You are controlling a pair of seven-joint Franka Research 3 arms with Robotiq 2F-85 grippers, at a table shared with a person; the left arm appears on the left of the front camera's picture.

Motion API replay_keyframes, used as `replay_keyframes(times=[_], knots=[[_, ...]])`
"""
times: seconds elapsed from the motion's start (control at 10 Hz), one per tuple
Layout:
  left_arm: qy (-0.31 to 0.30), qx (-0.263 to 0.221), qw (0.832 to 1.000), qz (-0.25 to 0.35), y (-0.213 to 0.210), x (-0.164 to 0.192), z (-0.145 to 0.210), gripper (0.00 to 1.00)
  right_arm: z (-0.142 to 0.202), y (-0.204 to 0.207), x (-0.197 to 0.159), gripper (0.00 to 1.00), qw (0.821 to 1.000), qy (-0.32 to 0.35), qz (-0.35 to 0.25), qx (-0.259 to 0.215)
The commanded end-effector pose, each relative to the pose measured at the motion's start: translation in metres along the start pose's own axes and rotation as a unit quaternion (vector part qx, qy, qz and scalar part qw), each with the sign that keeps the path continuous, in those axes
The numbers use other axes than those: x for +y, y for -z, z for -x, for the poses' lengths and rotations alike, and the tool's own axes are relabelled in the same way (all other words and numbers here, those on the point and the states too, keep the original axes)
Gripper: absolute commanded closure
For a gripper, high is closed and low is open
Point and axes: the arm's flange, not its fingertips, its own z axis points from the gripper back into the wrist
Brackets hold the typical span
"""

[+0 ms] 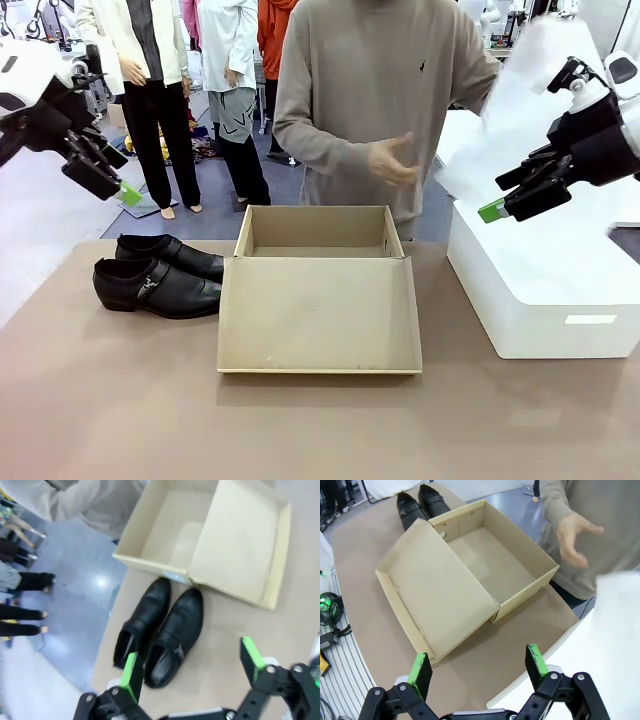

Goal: Pack the shoes into the box.
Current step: Place one shoe of the Shoes into the Shoes Box.

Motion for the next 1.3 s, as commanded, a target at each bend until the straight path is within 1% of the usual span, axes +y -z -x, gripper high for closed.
replay_keyframes(times=[0.0,0.2,0.3,0.4,0.5,0.6,0.8,0.9,1.0,1.1,1.2], knots=[[0.077,0.073,0.994,0.019,-0.016,0.026,-0.01,0.0,0.0,0.0,0.0,0.0,1.0,0.0,-0.004,-0.005],[0.134,0.118,0.983,0.04,-0.022,0.047,-0.014,0.0,0.0,0.0,0.0,0.0,1.0,0.0,-0.004,-0.005],[0.171,0.141,0.974,0.053,-0.021,0.06,-0.019,0.0,0.0,0.0,0.0,0.0,1.0,0.0,-0.004,-0.005],[0.196,0.157,0.966,0.063,-0.015,0.071,-0.024,0.0,0.0,0.0,0.0,0.0,1.0,0.0,-0.004,-0.005],[0.211,0.159,0.961,0.077,-0.008,0.084,-0.029,0.0,0.0,0.0,0.0,0.0,1.0,0.0,-0.004,-0.005],[0.219,0.167,0.957,0.091,0.001,0.096,-0.032,0.0,0.0,0.0,0.0,0.0,1.0,0.0,-0.004,-0.005],[0.214,0.18,0.955,0.094,0.025,0.113,-0.041,0.0,0.0,0.0,0.0,0.0,1.0,0.0,-0.004,-0.005],[0.207,0.184,0.956,0.094,0.034,0.118,-0.044,0.0,0.0,0.0,0.0,0.0,1.0,0.0,-0.004,-0.005],[0.186,0.19,0.96,0.082,0.041,0.123,-0.047,0.0,0.0,0.0,0.0,0.0,1.0,0.0,-0.004,-0.005],[0.209,0.181,0.956,0.095,0.035,0.111,-0.037,0.0,0.0,0.0,0.0,0.0,1.0,0.0,-0.004,-0.005],[0.209,0.181,0.956,0.095,0.035,0.111,-0.037,0.0,0.0,0.0,0.0,0.0,1.0,0.0,-0.004,-0.005]])
